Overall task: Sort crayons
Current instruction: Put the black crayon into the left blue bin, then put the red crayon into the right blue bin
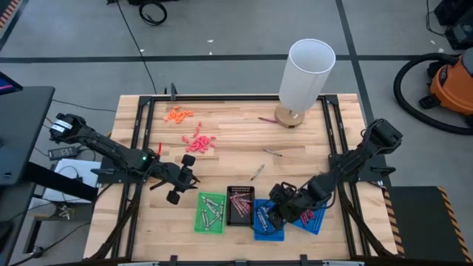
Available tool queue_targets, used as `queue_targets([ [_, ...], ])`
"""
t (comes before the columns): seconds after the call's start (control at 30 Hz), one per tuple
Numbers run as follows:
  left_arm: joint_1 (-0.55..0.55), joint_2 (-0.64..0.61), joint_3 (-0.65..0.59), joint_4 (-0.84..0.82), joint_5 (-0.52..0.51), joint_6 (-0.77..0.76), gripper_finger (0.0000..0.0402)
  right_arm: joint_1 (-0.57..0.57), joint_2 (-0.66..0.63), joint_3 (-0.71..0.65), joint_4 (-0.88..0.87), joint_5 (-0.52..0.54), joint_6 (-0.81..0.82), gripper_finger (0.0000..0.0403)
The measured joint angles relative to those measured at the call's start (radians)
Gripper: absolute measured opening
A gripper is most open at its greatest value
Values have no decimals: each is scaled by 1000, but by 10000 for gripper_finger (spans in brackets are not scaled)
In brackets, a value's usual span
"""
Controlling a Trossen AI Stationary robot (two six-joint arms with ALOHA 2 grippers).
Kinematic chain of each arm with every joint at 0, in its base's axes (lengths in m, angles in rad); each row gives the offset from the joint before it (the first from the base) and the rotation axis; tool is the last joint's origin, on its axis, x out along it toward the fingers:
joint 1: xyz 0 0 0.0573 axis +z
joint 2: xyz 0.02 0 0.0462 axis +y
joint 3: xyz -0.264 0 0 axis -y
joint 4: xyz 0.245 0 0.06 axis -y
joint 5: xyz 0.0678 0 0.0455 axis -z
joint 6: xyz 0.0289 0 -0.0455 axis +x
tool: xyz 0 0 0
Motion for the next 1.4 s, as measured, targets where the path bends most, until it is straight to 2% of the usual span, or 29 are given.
queue_targets([
  [0.27, 0, 0, 0, 0, 0, 0, 117, -17, 93, 4, 42, -114, -7, 39],
  [0.8, 0, 0, 0, 0, -1, -1, 117, -54, 58, 6, 11, -204, -13, 102],
  [1.13, 0, 0, 0, 0, -4, -16, 117, -137, -43, 6, -39, -161, -178, 101],
  [1.4, 0, 0, 0, 0, -3, -58, 117, -273, -50, 6, -33, -49, -397, 100],
])
